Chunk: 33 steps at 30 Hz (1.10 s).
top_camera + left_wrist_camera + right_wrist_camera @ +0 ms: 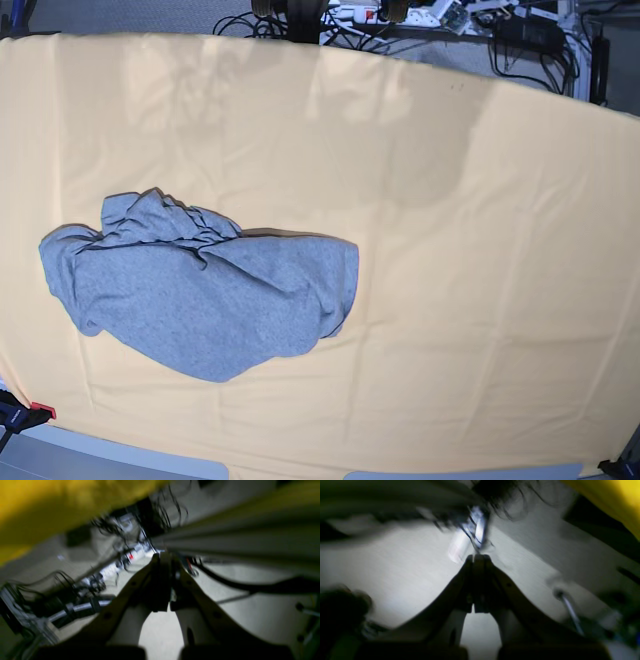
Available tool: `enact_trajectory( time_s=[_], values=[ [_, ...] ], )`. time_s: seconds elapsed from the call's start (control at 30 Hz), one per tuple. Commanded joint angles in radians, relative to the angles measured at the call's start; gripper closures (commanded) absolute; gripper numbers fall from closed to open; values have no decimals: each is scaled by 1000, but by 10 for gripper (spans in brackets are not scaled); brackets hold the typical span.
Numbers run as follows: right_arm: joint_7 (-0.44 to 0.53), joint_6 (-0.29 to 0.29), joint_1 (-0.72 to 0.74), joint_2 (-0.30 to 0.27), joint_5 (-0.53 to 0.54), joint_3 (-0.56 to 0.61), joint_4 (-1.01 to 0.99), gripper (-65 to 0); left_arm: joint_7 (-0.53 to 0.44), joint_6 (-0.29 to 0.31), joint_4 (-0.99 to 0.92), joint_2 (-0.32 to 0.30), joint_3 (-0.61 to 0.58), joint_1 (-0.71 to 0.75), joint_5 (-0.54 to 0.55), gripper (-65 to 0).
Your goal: Layout the t-shirt on the table in an organized manner, then fold the t-shirt properly
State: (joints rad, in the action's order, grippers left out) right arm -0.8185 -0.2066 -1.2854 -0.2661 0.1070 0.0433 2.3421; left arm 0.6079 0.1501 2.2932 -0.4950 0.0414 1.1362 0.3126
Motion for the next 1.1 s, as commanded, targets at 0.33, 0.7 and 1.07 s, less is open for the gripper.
enact_trajectory(
  time_s=[0.33, 0.7, 1.07],
  values=[
    [60, 78, -13, -3, -117, 0, 14, 0, -16, 44, 46, -4, 61, -89, 45, 0],
    [119, 215, 203, -3, -294, 0, 14, 0, -64, 112, 46, -4, 59, -337, 76, 0],
    [181, 240, 389, -3, -415, -53, 14, 0, -72, 112, 45, -4, 58, -453, 146, 0]
  ],
)
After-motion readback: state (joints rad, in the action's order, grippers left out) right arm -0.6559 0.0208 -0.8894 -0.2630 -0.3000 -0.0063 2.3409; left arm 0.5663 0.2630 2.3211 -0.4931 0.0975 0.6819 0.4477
